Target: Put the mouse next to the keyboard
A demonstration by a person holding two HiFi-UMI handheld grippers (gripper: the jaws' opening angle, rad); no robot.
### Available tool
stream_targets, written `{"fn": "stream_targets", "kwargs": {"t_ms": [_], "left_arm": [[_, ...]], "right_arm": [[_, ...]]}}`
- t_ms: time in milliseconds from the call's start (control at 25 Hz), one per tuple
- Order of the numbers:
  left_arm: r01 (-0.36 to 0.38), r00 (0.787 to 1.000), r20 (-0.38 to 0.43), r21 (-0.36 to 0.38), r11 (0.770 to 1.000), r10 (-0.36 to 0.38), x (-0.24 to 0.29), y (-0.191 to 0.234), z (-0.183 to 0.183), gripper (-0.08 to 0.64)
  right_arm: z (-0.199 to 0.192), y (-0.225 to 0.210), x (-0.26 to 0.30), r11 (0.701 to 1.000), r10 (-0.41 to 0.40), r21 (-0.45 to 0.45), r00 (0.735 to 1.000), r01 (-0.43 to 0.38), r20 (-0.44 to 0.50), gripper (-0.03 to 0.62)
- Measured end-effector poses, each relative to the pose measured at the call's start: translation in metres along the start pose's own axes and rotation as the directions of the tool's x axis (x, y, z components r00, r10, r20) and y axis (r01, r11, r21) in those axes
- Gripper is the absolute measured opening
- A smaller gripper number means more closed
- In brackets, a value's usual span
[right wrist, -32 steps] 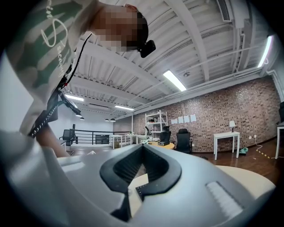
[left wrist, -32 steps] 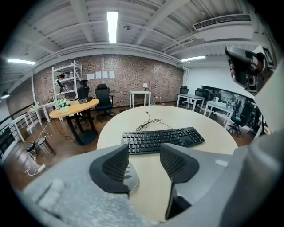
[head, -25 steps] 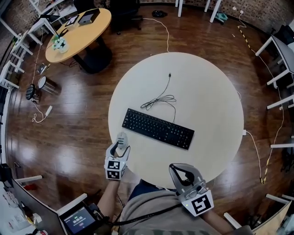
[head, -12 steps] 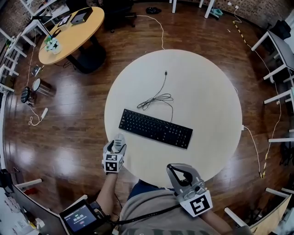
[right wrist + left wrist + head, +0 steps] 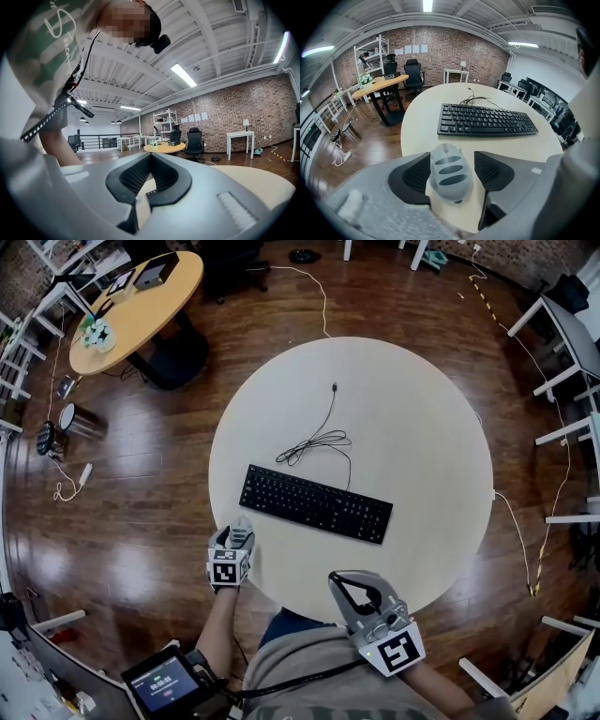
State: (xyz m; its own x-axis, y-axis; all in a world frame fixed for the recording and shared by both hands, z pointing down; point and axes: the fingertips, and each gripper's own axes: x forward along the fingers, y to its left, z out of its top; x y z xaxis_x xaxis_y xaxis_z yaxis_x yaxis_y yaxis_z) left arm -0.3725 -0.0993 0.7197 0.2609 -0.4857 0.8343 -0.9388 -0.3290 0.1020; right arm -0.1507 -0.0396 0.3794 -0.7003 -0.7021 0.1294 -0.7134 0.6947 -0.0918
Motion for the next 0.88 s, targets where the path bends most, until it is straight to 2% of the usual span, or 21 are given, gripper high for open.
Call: {"fn": "stream_targets", "kwargs": {"t_ms": [160, 280, 440, 720, 880], "left_arm": [[0.007, 0.999, -0.036, -0.017, 1.000, -0.007, 0.005, 0.001, -0.006, 0.305], [0.006, 0.998, -0.060, -0.019, 1.000, -0.008, 0.006, -0.002, -0.009, 0.305], [0.024, 0.996, -0.080, -0.009, 1.000, -0.025, 0.016, -0.016, -0.002, 0.305], [0.064, 0.991, -0.115, 0.004, 0.998, -0.063, 0.030, -0.010, -0.005, 0.320], [0.046, 0.996, -0.080, 0.026, 0.999, -0.044, 0.033, 0.002, -0.018, 0.322]], "right_arm": [[-0.008, 0.005, 0.022, 0.999, 0.034, -0.005, 0.999, -0.034, -0.012, 0.005], [-0.014, 0.007, 0.031, 0.998, 0.064, 0.028, 0.997, -0.063, -0.038, 0.006], [-0.013, 0.009, 0.037, 0.994, 0.107, 0.036, 0.991, -0.104, -0.083, 0.006], [-0.022, 0.032, 0.068, 0.987, 0.159, 0.007, 0.987, -0.159, -0.017, 0.006], [-0.026, 0.048, 0.082, 0.983, 0.183, -0.026, 0.982, -0.182, 0.041, 0.005]]}}
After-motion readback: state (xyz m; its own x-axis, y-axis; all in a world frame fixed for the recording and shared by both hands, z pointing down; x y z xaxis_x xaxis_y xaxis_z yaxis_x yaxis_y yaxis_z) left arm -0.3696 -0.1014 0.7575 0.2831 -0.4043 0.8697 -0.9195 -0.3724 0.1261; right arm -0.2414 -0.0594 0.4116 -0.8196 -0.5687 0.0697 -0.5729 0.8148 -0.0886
